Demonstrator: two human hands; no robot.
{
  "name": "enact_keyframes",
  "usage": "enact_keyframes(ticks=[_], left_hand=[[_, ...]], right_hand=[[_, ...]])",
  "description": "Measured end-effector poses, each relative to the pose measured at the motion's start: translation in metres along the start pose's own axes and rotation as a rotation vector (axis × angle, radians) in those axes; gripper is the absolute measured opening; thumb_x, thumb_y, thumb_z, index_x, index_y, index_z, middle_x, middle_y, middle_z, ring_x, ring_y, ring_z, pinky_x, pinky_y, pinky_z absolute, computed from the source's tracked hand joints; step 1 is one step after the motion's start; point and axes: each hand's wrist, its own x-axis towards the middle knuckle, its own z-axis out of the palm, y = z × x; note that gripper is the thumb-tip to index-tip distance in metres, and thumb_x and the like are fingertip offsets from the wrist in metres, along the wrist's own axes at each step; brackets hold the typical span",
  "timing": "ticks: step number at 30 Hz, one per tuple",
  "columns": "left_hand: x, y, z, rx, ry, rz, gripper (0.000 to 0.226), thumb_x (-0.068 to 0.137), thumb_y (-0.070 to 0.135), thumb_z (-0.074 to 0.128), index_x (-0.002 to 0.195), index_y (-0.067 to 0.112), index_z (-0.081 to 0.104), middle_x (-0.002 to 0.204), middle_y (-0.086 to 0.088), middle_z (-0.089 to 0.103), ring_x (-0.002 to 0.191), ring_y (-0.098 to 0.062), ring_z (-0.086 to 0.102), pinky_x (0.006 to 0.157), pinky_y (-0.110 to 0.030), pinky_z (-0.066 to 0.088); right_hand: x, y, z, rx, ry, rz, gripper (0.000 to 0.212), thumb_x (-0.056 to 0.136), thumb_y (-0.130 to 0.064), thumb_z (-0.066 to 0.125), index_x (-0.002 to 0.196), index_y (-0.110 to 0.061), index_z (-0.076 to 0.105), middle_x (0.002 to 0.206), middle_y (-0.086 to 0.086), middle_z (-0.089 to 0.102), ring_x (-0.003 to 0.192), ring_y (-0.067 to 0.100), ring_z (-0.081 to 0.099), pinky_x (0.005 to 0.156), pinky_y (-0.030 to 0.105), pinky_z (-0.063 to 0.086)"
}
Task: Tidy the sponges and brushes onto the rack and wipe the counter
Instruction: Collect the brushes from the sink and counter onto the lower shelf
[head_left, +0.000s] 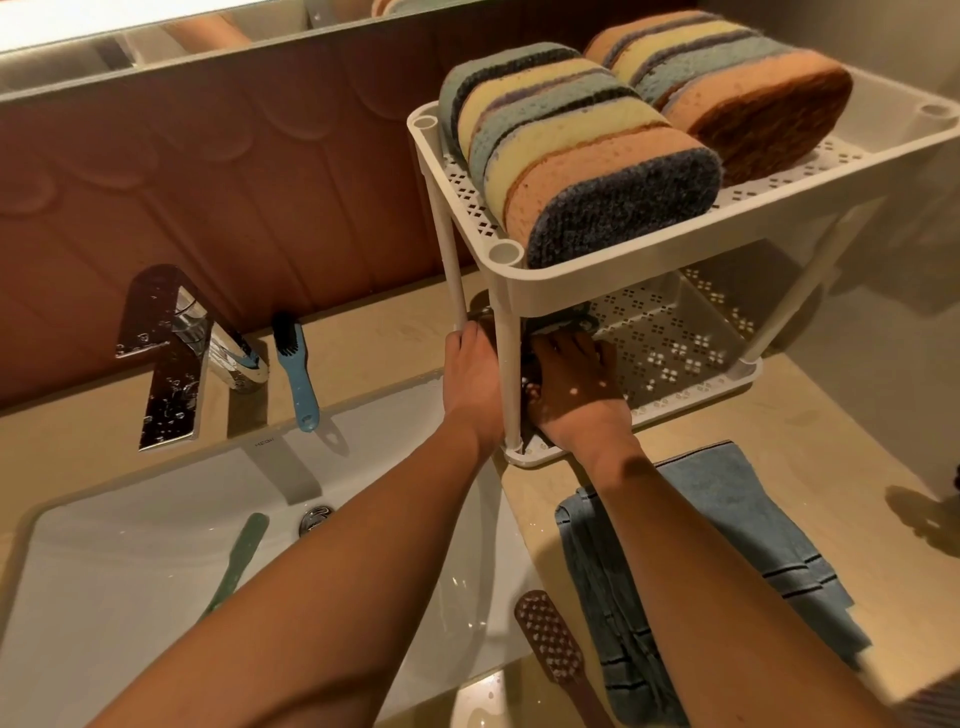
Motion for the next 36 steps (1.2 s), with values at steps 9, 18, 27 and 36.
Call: enact_keyframes(ticks=[9, 18, 27, 36], left_hand=[[0.002, -0.004, 0.002, 0.046, -0.006, 0.038, 0.041, 0.101, 0.022, 0.06, 0.137, 0.01, 0.046, 0.137, -0.016, 0.044, 0.132, -0.033, 0.035, 0.118, -0.047, 0.032], [0.008, -0.01, 0.006, 0.147, -0.024, 0.07, 0.04, 0.099, 0.032, 0.061, 0.134, 0.017, 0.047, 0.134, -0.014, 0.047, 0.124, -0.032, 0.036, 0.115, -0.046, 0.032], [0.011, -0.015, 0.011, 0.241, -0.009, 0.089, 0.032, 0.099, 0.037, 0.058, 0.125, 0.019, 0.052, 0.129, -0.012, 0.05, 0.119, -0.03, 0.037, 0.112, -0.044, 0.033], [0.016, -0.022, 0.015, 0.299, 0.014, 0.111, 0.032, 0.098, 0.04, 0.056, 0.123, 0.021, 0.053, 0.129, -0.01, 0.052, 0.119, -0.029, 0.038, 0.111, -0.043, 0.033]], right_hand=[[0.001, 0.0, -0.001, -0.001, -0.023, -0.005, 0.055, 0.083, -0.035, 0.071, 0.133, -0.036, 0.048, 0.142, 0.0, 0.047, 0.139, 0.028, 0.033, 0.12, 0.054, 0.019], [-0.001, 0.0, -0.002, 0.02, -0.016, 0.005, 0.052, 0.083, -0.036, 0.072, 0.13, -0.036, 0.052, 0.139, 0.001, 0.049, 0.137, 0.029, 0.036, 0.121, 0.052, 0.02], [0.0, 0.0, 0.0, 0.018, -0.011, 0.0, 0.053, 0.083, -0.036, 0.072, 0.132, -0.037, 0.049, 0.14, 0.0, 0.049, 0.137, 0.028, 0.037, 0.12, 0.051, 0.02], [0.0, 0.002, 0.003, 0.013, 0.019, -0.008, 0.053, 0.083, -0.038, 0.071, 0.132, -0.037, 0.05, 0.138, 0.0, 0.05, 0.135, 0.027, 0.04, 0.119, 0.05, 0.024]])
